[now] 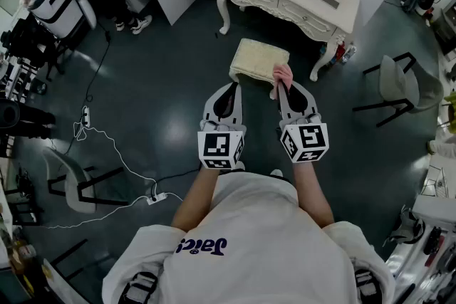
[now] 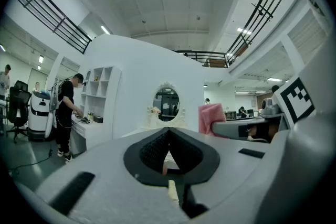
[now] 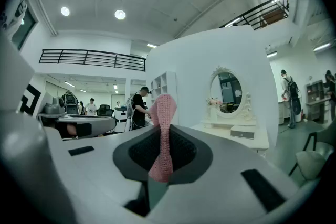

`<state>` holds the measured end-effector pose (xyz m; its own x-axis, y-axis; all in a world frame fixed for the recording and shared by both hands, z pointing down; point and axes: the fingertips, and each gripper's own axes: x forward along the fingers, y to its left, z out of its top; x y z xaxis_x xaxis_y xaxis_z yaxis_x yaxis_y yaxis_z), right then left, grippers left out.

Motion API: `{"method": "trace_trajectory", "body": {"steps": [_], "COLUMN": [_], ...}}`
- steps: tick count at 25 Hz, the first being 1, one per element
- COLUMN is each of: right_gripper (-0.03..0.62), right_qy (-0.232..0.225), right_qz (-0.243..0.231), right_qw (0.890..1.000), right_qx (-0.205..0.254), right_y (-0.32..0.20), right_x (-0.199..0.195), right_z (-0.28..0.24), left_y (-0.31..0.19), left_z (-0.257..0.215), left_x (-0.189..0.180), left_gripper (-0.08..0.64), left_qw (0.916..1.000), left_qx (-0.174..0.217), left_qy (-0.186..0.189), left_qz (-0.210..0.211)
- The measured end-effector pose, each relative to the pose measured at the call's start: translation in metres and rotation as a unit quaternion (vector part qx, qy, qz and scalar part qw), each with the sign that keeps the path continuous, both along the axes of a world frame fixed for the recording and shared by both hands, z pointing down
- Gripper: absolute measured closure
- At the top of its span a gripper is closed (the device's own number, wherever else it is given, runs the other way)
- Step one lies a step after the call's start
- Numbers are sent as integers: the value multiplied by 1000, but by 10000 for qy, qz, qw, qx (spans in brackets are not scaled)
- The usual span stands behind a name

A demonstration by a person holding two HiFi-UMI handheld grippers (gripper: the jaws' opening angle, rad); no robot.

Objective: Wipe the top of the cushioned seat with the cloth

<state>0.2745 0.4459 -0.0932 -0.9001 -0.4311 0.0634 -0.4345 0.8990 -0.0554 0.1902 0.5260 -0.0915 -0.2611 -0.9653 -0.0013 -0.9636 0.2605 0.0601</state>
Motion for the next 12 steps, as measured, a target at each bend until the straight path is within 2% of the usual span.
{"method": "trace_trajectory", "body": {"steps": [7,12], "right_gripper": [563,563], "right_qy": [200,281], "right_qz": [62,160], "right_qw": [9996,9987], "right_qx": [-187,-400], "right_y": [18,0], "right_x": [-47,-70], "right_z": [29,45], "left_y": [22,13], "left_z": [25,45], "left_x": [-56,-76], "left_gripper": [549,549], "left_qw": [9993,9985], "left_qx": [-26,-120], "left_qy": [366,529], "left_qz": [-100,-35]}}
